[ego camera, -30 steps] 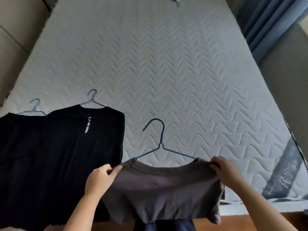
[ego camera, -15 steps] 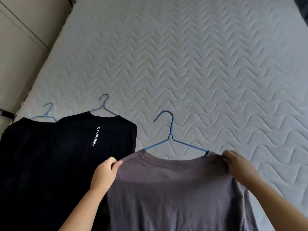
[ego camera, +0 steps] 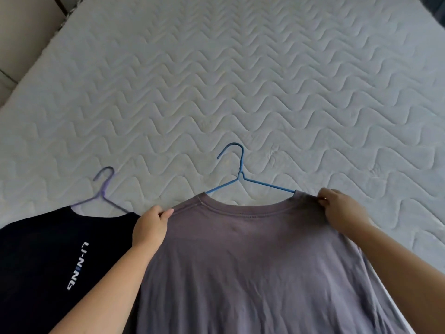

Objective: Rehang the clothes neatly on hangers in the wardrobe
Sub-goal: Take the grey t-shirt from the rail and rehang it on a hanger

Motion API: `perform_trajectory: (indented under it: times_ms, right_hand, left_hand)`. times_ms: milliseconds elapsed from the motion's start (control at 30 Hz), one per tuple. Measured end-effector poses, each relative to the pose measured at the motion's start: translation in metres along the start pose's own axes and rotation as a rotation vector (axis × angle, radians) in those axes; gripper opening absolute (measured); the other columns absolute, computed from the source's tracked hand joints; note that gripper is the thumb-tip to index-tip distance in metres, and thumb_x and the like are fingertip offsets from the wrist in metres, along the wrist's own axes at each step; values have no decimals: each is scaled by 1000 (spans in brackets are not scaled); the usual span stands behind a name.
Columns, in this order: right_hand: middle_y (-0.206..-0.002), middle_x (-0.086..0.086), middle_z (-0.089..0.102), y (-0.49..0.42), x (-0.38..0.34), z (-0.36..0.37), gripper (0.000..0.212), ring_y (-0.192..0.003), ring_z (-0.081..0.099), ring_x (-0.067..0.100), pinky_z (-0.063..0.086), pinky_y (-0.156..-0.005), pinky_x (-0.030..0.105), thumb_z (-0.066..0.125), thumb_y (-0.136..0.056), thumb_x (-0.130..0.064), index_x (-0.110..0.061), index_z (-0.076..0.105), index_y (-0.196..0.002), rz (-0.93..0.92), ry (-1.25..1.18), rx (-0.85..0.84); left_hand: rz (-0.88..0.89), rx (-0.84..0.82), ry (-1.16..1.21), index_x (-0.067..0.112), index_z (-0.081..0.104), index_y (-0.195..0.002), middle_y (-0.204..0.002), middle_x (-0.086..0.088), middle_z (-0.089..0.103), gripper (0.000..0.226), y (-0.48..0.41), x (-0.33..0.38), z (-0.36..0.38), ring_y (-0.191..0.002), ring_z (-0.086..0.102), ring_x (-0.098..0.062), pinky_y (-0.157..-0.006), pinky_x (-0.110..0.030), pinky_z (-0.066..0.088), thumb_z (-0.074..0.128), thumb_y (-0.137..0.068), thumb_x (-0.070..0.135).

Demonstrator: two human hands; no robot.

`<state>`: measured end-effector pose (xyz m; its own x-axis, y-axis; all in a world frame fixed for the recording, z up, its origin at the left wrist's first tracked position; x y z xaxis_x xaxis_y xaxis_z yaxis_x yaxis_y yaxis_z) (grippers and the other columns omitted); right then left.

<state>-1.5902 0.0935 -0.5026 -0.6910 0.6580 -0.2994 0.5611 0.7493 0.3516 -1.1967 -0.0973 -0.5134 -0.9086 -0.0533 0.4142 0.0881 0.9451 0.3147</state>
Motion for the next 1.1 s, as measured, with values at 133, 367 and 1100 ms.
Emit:
perform_trajectory:
  times_ms: [133, 367, 1100]
  right_hand:
    - [-107, 18, 62, -26, 18, 34, 10, -99, 56, 34, 37, -76, 35, 46, -92, -12, -12, 56, -89, 68, -186, -30]
    - [-85, 14, 66, -29, 37, 30, 9, -86, 61, 35, 41, -69, 36, 57, -87, -29, -21, 57, -83, 131, -210, 118]
    - [-126, 24, 54, 229, 66, 54, 42, -114, 54, 37, 41, -94, 41, 52, -89, -9, 2, 44, -129, 413, -326, -184]
  left_hand:
    - [96, 173, -82, 1, 56, -71, -73, -18, 63, 29, -23, 0, 32, -70, 57, -35, -63, -40, 43, 58, -88, 24]
    - [249, 399, -139, 1, 54, -61, -59, -16, 58, 31, -21, -1, 38, -60, 56, -35, -55, -40, 43, 58, -81, 25]
    - [-251, -95, 307, 13, 58, -106, -103, 2, 59, 27, 236, -39, -8, -93, 53, -13, -70, -25, 39, 44, -94, 33]
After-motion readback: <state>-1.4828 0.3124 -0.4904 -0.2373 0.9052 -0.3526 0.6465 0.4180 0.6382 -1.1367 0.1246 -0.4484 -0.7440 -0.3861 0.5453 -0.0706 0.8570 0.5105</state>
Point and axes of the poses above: each hand's wrist, its own y-axis away from the middle knuckle, its own z-axis out of the palm, x = y × z, the point moved 9 cm from there along -y, towards the middle knuckle
